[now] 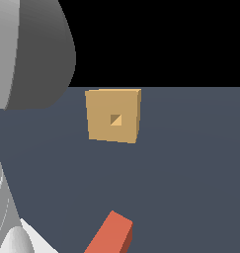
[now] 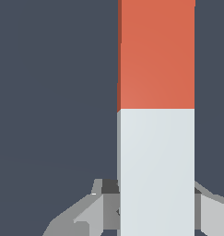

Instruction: Insert the peg into the horizontal hole in a box.

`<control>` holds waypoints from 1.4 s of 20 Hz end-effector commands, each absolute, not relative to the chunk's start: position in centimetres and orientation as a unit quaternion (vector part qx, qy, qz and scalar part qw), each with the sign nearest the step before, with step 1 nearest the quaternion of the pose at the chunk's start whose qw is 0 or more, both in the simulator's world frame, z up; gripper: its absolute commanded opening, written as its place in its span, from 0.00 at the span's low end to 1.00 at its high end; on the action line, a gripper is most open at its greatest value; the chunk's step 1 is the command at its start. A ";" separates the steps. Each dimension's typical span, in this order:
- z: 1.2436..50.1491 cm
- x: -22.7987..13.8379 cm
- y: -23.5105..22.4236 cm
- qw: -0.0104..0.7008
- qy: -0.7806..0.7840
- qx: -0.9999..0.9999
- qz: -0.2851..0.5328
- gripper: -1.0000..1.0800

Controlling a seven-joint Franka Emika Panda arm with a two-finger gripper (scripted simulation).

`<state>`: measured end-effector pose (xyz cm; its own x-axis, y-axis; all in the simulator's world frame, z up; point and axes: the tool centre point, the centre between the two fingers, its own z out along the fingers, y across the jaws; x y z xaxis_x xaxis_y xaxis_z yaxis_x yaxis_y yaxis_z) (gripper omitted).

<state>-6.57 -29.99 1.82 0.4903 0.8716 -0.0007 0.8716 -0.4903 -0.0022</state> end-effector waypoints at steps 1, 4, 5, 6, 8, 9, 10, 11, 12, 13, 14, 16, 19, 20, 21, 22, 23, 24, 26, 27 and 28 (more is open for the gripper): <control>2.2 -6.2 -28.5 0.000 -0.512 -0.859 0.000 0.00; 2.8 -5.7 -26.0 0.000 -0.524 -0.852 0.000 0.00; 3.1 -5.6 -24.9 0.000 -0.529 -0.849 0.000 0.00; 3.3 -5.4 -23.8 0.000 -0.534 -0.846 0.000 0.00; 3.9 -5.1 -21.3 0.000 -0.545 -0.838 0.000 0.00; 4.2 -5.0 -19.8 0.000 -0.551 -0.834 0.000 0.00; 4.5 -4.8 -18.3 0.000 -0.558 -0.830 0.000 0.00; 4.9 -4.7 -16.8 0.000 -0.564 -0.826 0.000 0.00; 5.2 -4.6 -15.3 0.000 -0.571 -0.821 0.000 0.00; 5.5 -4.6 -13.9 0.000 -0.577 -0.817 0.000 0.00; 5.8 -4.5 -12.5 0.000 -0.583 -0.813 0.000 0.00; 6.4 -4.5 -10.0 0.000 -0.593 -0.805 0.000 0.00; 7.1 -4.5 -6.8 0.000 -0.606 -0.795 0.000 0.00; 7.3 -4.5 -6.0 0.000 -0.610 -0.793 0.000 0.00; 7.5 -4.5 -5.2 0.000 -0.613 -0.790 0.000 0.00; 7.7 -4.5 -4.5 0.000 -0.616 -0.788 0.000 0.00; 7.8 -4.5 -3.9 0.000 -0.618 -0.786 0.000 0.00; 7.9 -4.6 -3.4 0.000 -0.620 -0.784 0.000 0.00; 8.1 -4.6 -2.7 0.000 -0.623 -0.782 0.000 0.00; 8.1 -4.6 -2.5 0.000 -0.624 -0.781 0.000 0.00; 8.2 -4.5 -2.3 0.000 -0.624 -0.781 0.000 0.00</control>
